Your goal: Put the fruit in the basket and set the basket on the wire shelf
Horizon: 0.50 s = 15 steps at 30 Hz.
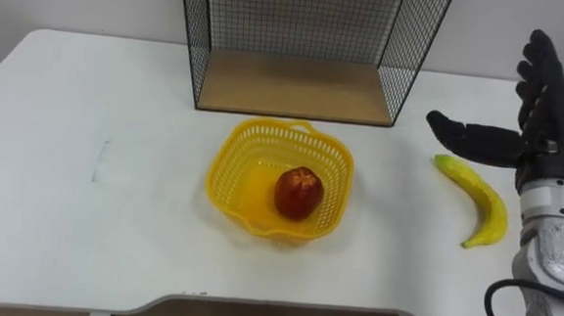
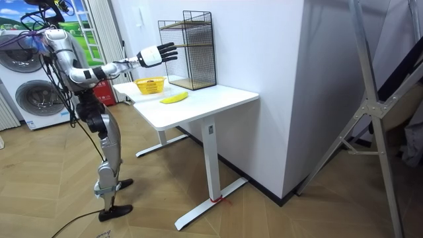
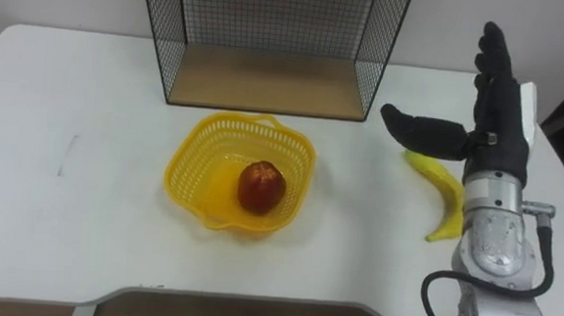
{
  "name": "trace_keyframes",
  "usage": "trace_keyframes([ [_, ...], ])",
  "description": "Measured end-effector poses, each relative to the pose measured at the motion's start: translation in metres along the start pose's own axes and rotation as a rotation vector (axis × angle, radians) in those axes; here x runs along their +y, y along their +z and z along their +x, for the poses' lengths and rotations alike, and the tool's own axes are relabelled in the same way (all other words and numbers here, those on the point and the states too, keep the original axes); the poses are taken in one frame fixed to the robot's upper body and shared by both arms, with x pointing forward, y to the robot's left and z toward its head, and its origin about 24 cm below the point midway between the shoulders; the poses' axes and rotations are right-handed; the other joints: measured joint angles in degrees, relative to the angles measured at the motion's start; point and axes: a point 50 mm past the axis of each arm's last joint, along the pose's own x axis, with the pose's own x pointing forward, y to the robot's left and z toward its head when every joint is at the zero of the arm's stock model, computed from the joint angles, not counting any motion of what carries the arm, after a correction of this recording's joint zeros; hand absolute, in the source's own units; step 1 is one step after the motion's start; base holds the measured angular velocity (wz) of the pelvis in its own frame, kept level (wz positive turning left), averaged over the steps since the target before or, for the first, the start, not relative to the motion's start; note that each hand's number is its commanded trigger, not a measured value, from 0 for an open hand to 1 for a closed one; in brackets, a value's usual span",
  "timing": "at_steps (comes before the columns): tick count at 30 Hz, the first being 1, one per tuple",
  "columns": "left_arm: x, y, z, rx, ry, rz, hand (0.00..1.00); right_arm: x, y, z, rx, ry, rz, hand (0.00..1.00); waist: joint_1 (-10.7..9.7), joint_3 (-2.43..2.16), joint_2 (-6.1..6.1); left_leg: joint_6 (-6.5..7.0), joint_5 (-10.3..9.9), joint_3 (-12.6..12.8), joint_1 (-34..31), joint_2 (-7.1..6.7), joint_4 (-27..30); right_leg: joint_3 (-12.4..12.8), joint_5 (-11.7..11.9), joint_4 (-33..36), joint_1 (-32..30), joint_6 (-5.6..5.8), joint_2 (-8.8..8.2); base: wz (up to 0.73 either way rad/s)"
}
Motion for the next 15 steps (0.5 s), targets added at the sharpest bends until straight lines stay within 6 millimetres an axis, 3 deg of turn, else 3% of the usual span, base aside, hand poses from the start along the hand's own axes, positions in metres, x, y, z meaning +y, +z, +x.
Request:
trace_keyframes([
  [7,0.004,0.001,0.000,-0.005,0.013,-0.007,0.00,-0.020,-0.012,0.017,0.053,-0.062,-0.075,0.00,0.2,-0.04,-0.39,0.00,0.0,0.0,0.2,-0.04,-0.1,0.1,0.0,0.0,-0.1,0.05,-0.03,0.00],
  [15,0.009,-0.002,0.000,0.019,0.027,-0.032,0.00,-0.022,-0.025,0.026,0.131,-0.086,-0.082,0.00,0.0,-0.17,-0.37,0.00,0.0,-0.3,0.3,-0.08,0.0,-0.5,0.0,-0.1,0.0,0.05,-0.02,0.01],
])
